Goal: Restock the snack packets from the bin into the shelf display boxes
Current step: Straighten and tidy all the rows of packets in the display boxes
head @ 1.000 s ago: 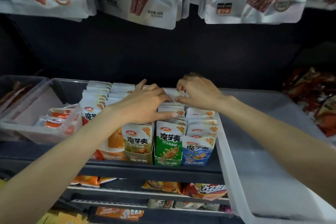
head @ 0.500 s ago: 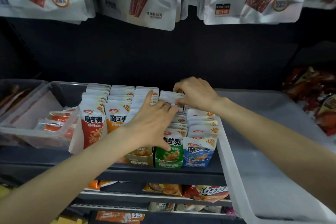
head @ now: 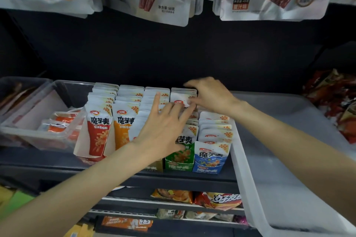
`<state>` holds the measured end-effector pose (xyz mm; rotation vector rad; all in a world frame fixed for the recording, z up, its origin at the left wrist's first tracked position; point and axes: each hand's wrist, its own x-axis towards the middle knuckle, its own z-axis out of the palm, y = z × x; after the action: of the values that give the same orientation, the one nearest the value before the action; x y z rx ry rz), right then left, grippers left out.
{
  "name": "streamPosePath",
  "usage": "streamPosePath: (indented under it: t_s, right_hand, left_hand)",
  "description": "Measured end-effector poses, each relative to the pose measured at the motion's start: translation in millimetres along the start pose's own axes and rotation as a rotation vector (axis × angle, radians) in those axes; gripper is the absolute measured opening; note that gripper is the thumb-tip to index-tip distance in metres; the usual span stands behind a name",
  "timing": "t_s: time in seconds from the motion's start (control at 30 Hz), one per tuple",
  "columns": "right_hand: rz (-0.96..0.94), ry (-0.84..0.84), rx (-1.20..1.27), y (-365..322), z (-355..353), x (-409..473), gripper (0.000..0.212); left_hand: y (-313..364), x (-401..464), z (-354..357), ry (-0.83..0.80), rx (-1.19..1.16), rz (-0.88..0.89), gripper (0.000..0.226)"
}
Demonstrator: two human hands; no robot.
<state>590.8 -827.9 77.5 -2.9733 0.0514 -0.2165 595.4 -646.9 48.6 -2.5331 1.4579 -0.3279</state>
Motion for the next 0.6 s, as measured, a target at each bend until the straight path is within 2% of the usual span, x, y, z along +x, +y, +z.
streamPosePath:
  t_s: [0.07,0.13,0.2,0.3,0.37,0.5,0.6]
  right_hand:
    - [0.026,0.081,0.179,7.7,-13.5,-5.9,0.049]
    - [0.018,0.139,0.288,13.7,-22.4,-12.8,0.039]
    - [-0.059,0.077,0.156,16.2,-21.3,-16.0,0.036]
    - [-0.126,-0.104,-0.030,18.4,-4.6,-13.9,0.041]
    - [-0.108,-0.133,-0.042,20.8,2.7,-11.3,0.044]
    - [-0.086,-0.220,-0.088,21.5,3.4,-10.1,0.054]
    - [-0.108,-0.061,-0.012,19.4,-5.1,-13.2,0.043]
  left_hand:
    - [-9.7,3.7,-15.1,0.028,-0.226,-0.042,0.096]
    - [-28.7,13.4,-26.7,0.138,-0.328,-0.076,0.072]
    - [-51.1,27.4,-27.4,0.192,-0.341,-0.079,0.055]
    - [-67.0,48.0,-11.0,-0.001,-0.342,0.019,0.055]
    - [-66.9,57.6,1.2,-0.118,-0.307,0.043,0.055]
    - [-66.1,66.4,6.3,-0.169,-0.218,0.031,0.053]
    - [-67.3,68.3,0.2,-0.110,-0.191,0.026,0.047]
